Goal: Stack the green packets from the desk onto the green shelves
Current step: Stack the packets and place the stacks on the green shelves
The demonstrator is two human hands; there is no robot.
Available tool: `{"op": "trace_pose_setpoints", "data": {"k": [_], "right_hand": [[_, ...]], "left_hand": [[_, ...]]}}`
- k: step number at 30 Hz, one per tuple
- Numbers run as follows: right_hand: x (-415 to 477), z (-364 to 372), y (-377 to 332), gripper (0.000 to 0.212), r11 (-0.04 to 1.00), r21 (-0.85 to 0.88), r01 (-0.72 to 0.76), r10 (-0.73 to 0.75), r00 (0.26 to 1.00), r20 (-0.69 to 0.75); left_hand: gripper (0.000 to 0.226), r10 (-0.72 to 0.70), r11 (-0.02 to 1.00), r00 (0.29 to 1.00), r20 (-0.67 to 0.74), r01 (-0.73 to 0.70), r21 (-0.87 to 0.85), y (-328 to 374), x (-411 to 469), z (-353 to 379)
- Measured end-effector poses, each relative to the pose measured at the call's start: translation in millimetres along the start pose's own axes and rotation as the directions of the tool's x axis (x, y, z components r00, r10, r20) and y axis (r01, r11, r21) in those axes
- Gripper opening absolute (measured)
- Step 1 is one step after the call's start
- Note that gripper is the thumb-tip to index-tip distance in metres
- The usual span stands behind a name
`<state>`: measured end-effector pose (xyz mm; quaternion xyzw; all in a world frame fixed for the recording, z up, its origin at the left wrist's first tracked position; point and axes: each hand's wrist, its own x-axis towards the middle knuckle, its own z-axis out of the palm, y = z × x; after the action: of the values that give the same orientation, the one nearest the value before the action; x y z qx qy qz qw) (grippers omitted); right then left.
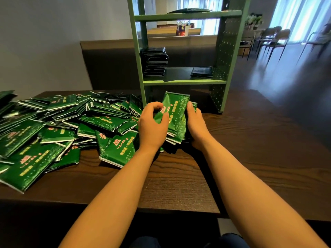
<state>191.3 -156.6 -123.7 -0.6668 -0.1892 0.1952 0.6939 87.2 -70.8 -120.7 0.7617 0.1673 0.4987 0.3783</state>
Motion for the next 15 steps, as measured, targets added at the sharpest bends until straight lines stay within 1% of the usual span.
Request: {"op": "trace_pose_setpoints", "data": {"k": [1, 2, 3, 4, 9, 12, 13, 14, 15], "right_hand": [[4.4, 0.5, 3.5, 0.106, 1.0, 0.021, -0.009, 0.009, 1.0, 0.009], [9.9, 0.2, 9.0, 0.123, 0.999, 0.034, -0.009, 0.008, 1.0, 0.016], [14.3, -1.6, 14.5, 0.13, 0.999, 0.043, -0.003, 0.002, 1.0, 0.026], [14.8, -2.7, 15.7, 0.127, 0.999, 0.05, 0.0, -0.002, 0.999, 0.043], [4.1, -1.4, 4.8, 0.085, 0.996, 0.087, 0.028, -0.03, 0.999, 0.027], [0.1, -0.5, -0.1, 0.089, 0.992, 0.128, 0.0, -0.007, 0.998, 0.055], [-1.8, -1.1, -0.9, 0.077, 0.991, 0.131, 0.001, -0.008, 0.999, 0.049], [-2.1, -2.4, 0.3, 0.061, 0.991, 0.13, 0.016, -0.023, 0.999, 0.049], [-1.9, -4.5, 1.6, 0.05, 0.992, 0.117, 0.045, -0.051, 0.998, 0.046]], "left_hand": [[0.019, -0.002, 1.0, 1.0, 0.013, 0.002, 0.012, -0.7, -1.0, 0.5], [0.019, -0.006, 1.0, 1.0, 0.023, 0.006, 0.018, -1.7, -1.4, 0.4], [0.019, -0.016, 1.0, 0.999, 0.034, 0.015, 0.017, -1.8, -1.9, 0.1], [0.02, -0.034, 0.999, 0.998, 0.05, 0.034, 0.006, -1.8, -1.9, -0.2], [0.03, -0.126, 0.988, 0.972, 0.196, 0.14, -0.058, -1.5, -3.2, 4.8], [0.036, -0.184, 0.968, 0.954, 0.237, 0.218, -0.125, 2.5, -3.3, 5.8], [0.037, -0.199, 0.96, 0.95, 0.242, 0.239, -0.146, 4.8, -3.6, 5.4], [0.038, -0.214, 0.952, 0.947, 0.241, 0.258, -0.167, 6.2, -3.0, 4.6], [0.039, -0.233, 0.941, 0.941, 0.245, 0.282, -0.19, 7.1, -1.9, 3.8]]}}
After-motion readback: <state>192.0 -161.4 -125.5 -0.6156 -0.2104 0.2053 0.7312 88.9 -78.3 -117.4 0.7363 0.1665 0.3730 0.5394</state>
